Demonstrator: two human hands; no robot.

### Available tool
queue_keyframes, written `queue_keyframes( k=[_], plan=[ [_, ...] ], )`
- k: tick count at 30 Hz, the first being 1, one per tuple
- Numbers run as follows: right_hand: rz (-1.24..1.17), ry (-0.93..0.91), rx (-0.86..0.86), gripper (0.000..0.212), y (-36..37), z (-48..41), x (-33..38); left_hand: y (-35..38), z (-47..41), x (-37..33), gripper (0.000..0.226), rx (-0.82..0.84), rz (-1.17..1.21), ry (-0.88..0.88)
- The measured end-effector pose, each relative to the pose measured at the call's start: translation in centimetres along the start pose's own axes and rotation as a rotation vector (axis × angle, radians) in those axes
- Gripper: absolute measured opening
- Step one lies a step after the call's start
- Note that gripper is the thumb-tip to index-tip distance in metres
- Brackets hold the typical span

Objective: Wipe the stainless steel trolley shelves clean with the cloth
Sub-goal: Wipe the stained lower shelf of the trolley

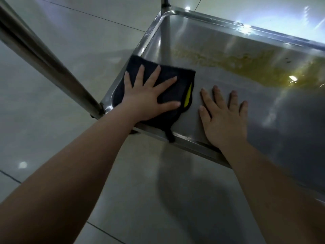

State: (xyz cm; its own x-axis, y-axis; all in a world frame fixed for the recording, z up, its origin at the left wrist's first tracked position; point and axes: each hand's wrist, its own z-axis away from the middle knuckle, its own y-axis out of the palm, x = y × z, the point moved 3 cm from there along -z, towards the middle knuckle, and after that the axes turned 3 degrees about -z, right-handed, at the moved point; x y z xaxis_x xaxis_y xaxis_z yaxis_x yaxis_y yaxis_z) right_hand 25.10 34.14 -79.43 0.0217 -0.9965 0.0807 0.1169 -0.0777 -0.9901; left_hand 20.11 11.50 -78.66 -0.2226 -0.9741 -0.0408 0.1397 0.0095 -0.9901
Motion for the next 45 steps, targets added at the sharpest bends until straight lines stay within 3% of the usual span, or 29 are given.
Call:
queue_keyframes(
  k=[7,18,31,42,45],
  plan=[
    [-0.034,0.008,0.032,0.056,-0.3,-0.5,-0.4,-1.7,-9.8,-1.6,0.094,0.061,0.002,-0.108],
    [-0.034,-0.001,-0.005,0.058,-0.1,-0.1,-0.9,0.4,5.1,0.6,0.08,0.041,0.029,0.084],
    [-0.029,0.018,0.022,0.057,-0.4,-0.9,-0.9,-1.7,-8.9,-1.4,0.087,0.063,-0.029,-0.013],
    [-0.072,-0.034,0.026,0.058,-0.7,-1.1,-1.2,0.2,0.2,-2.4,0.082,-0.007,-0.012,0.047],
    [-0.024,-0.098,0.055,0.062,-1.8,0.6,-4.6,-0.4,0.0,-2.4,0.083,0.024,-0.006,0.025]
  ],
)
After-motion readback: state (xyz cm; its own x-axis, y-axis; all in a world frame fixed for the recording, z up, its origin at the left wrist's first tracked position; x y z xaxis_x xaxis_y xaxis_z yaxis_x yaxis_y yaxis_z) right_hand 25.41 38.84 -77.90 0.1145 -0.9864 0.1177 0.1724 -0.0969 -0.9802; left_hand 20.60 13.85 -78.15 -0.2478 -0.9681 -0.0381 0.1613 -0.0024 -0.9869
